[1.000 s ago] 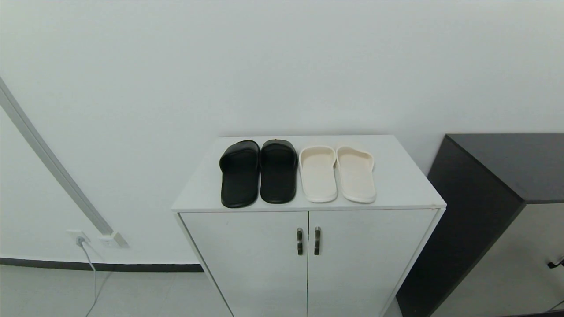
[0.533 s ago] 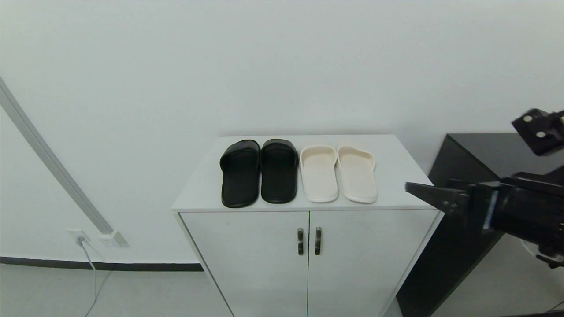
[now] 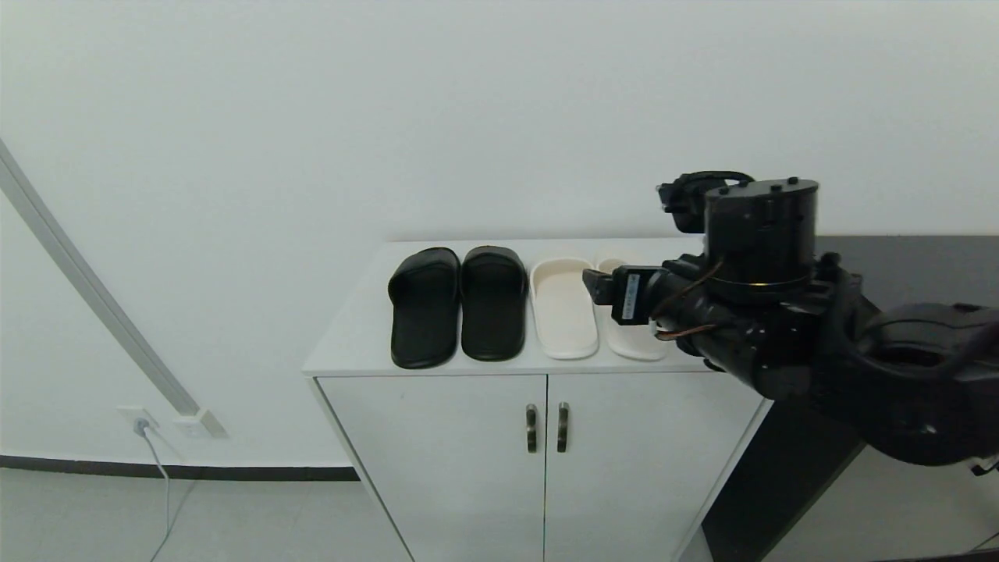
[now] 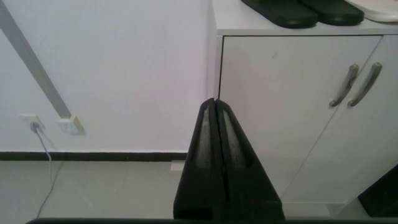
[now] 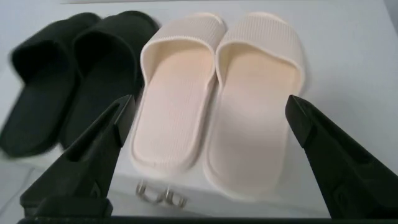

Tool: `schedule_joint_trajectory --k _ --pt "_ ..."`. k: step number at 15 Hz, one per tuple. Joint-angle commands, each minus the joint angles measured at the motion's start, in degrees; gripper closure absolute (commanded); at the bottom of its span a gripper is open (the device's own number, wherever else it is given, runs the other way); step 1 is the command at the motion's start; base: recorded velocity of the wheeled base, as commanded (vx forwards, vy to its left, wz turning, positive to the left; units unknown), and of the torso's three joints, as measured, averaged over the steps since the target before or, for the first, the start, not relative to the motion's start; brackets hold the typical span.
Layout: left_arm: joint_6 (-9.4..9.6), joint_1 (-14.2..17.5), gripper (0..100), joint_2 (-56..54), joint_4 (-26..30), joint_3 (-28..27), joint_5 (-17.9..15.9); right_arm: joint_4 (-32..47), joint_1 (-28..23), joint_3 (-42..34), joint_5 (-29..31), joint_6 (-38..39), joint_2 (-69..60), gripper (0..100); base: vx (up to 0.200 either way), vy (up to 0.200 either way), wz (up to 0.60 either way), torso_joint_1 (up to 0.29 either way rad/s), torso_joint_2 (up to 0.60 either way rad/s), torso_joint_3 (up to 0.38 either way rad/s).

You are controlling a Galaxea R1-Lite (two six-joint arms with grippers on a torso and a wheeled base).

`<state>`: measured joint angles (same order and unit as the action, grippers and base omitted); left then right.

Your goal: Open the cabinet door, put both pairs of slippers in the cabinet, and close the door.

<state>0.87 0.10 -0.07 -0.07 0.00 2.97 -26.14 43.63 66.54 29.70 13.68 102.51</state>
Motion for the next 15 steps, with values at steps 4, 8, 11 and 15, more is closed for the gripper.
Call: schedule_joint_trajectory --k 4,8,11,15 --pt "0.01 -0.01 100 0.07 -0.01 0.00 -0.16 4.16 0.05 8.52 4.58 -1.37 9.37 0 0.000 0.000 0.00 0.000 0.00 0.000" --pt "0.01 -0.01 100 0.07 -0.01 0.00 -0.16 4.52 -0.56 13.00 4.84 -1.37 13.94 0 0.000 0.000 0.00 0.000 0.00 0.000" --pt "0.01 -0.01 100 0.07 -0.01 0.00 -0.16 4.60 -2.15 17.31 4.84 -1.37 17.64 0 0.000 0.000 0.00 0.000 0.00 0.000" --pt "0.01 -0.01 100 0.07 -0.01 0.00 -0.16 4.95 -4.34 23.55 4.84 -1.55 22.29 0 0.000 0.000 0.00 0.000 0.00 0.000"
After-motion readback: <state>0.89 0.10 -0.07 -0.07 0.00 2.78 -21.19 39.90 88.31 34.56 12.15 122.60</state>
